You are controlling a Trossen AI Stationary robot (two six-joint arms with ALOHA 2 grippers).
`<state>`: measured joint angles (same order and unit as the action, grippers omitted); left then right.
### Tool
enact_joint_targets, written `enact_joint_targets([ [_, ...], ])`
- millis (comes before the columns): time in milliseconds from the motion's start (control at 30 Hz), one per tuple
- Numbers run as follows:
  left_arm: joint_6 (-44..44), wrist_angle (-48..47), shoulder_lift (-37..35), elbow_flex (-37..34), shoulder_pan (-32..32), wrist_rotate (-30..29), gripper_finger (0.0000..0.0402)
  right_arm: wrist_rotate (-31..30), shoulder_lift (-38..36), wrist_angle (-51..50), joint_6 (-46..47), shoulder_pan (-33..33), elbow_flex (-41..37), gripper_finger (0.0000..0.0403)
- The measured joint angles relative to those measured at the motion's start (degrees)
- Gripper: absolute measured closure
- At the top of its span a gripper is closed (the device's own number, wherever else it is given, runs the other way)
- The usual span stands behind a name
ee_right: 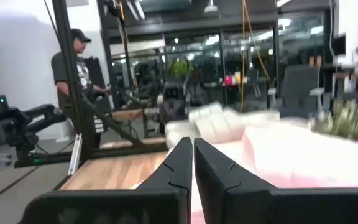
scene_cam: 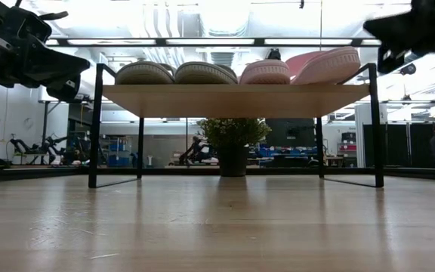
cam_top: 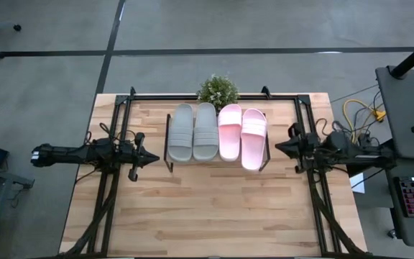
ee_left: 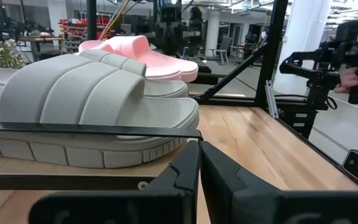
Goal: Pick and place slides into the shelf
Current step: Return to Home Position
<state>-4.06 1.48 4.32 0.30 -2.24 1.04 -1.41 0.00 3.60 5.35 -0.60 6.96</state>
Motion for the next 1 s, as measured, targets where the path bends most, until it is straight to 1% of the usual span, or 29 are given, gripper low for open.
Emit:
enact_joint_targets([
  [133, 0.0, 0.02, -0.08, 0.0, 0.0, -0.07, 0.0402, 0.25, 0.01, 2.01, 2.74, 0.0, -3.38, 0.0394],
  [233, 0.0, 0.05, -0.07, 0.0, 0.0, -0.07, 0.0402, 0.28, 0.05, 7.27, 3.82, 0.0, -6.5, 0.0394],
  [333, 0.0, 0.07, -0.09, -0.02, 0.0, -0.09, 0.0402, 0.3, 0.07, 8.13, 2.76, 0.0, -6.49, 0.0395],
  [533, -0.01, 0.07, 0.03, 0.0, 0.0, -0.11, 0.0402, 0.31, 0.14, 6.06, 2.75, 0.0, -6.45, 0.0394],
  [767, 0.0, 0.09, 0.02, 0.0, 0.0, -0.11, 0.0402, 0.26, 0.92, -1.07, 10.43, 0.0, -6.47, 0.0394],
  [833, -0.01, 0.09, 0.04, 0.0, 0.0, -0.13, 0.0402, 0.28, 1.28, -0.25, 11.21, 0.0, -6.45, 0.0394],
  [1000, -0.02, 0.11, 0.02, 0.0, 0.0, -0.13, 0.0402, -1.04, 1.17, 0.27, 9.81, 0.0, -6.45, 0.0394],
])
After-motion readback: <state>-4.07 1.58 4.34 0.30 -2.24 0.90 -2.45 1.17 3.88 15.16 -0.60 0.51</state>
